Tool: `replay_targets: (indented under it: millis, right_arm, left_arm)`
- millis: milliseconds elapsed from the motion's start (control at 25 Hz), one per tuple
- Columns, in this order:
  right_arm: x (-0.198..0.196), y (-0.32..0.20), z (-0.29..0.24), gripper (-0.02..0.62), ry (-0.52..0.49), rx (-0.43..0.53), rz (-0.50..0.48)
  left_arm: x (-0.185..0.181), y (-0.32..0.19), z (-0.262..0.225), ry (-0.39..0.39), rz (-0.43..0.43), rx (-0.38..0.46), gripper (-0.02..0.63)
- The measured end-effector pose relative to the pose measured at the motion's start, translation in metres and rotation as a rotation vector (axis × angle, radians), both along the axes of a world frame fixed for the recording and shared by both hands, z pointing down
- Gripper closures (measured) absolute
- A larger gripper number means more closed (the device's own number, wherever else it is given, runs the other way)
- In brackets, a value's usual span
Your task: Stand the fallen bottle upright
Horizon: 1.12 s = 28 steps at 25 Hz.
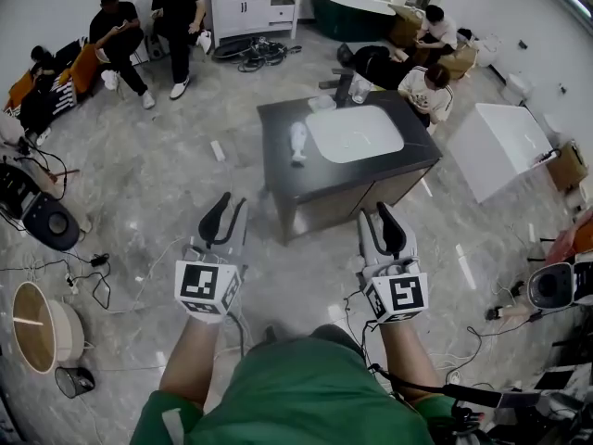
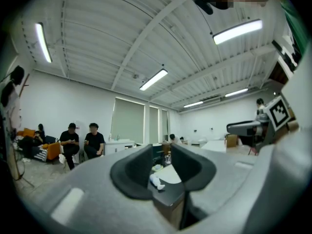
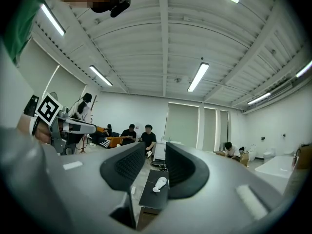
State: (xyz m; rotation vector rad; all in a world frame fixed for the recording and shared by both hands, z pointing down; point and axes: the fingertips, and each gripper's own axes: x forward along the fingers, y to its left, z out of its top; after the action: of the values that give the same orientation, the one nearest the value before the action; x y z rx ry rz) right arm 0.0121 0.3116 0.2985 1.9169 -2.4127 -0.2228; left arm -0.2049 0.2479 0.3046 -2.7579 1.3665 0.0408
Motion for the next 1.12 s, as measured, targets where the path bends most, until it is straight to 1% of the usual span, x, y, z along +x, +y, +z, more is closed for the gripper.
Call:
replay_targets:
  millis: [240,440,640,840,1120]
  right_arm:
    - [-0.014,-0.012,0.011,0.48,0.019,-0.04,0.022]
    - [-0.009,-0.038,0.02,0.48,0.015,-0.043,0.015]
    - [0.008,-0.078,0.028,0.48,-0.017,-0.047,-0.01]
    - [0.024,-0.123,0.033,0.48,-0.029,-0.046,-0.06]
    - [0.067,-0.192,0.044,0.481,-0.062,-0.077,-0.105]
  left_arm:
    - [-0.013,-0.018,0.014,0.004,0.024,-0.032,0.492]
    - [-0.009,-0.042,0.024,0.009,0.018,-0.05,0.489]
    - [0.006,-0.073,0.028,-0.028,-0.006,-0.062,0.47]
    - [0.021,-0.111,0.028,-0.048,-0.044,-0.074,0.455]
    - [0.069,-0.167,0.038,-0.069,-0.077,-0.105,0.451]
